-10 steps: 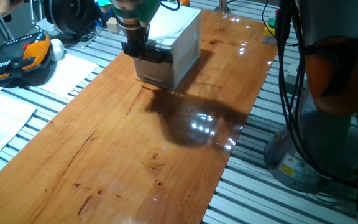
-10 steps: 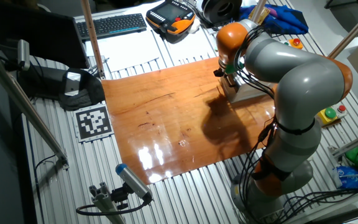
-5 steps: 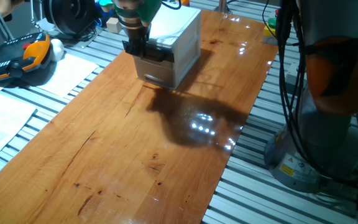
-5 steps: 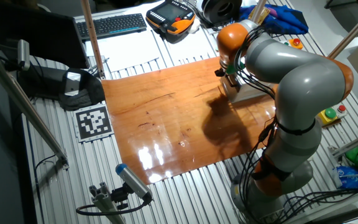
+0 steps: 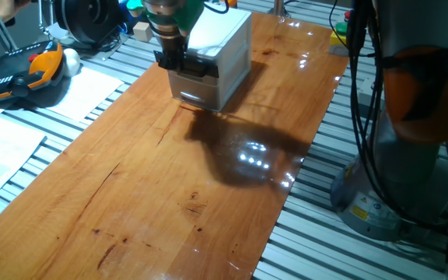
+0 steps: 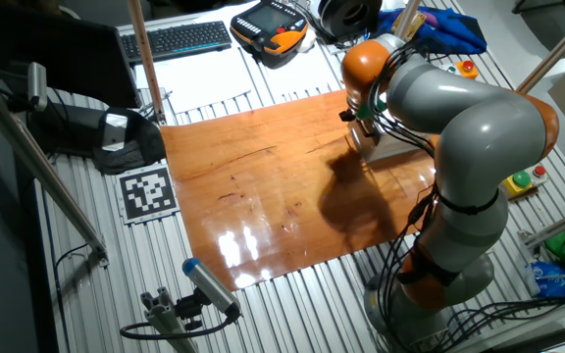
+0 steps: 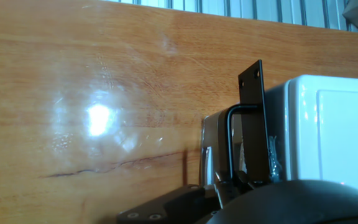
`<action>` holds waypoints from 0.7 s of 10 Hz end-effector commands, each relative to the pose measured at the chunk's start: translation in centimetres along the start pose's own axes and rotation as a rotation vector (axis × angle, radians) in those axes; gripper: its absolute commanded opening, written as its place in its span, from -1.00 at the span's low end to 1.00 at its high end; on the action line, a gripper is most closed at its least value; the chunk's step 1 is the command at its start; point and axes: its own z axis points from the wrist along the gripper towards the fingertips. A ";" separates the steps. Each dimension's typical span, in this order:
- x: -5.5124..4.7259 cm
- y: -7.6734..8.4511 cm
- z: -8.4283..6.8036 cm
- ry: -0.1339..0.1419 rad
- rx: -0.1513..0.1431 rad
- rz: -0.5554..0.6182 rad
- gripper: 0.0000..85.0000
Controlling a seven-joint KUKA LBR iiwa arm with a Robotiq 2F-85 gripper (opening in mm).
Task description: Put things in the drawer
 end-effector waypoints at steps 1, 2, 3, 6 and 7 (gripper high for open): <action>0.0 0.1 0.0 -0.008 0.004 0.006 0.20; 0.0 0.1 0.0 -0.013 0.013 0.006 0.20; 0.0 0.1 -0.1 -0.014 0.015 0.009 0.20; -0.3 0.5 -1.0 -0.013 0.019 0.017 0.20; -0.5 0.9 -1.7 -0.005 0.018 0.020 0.20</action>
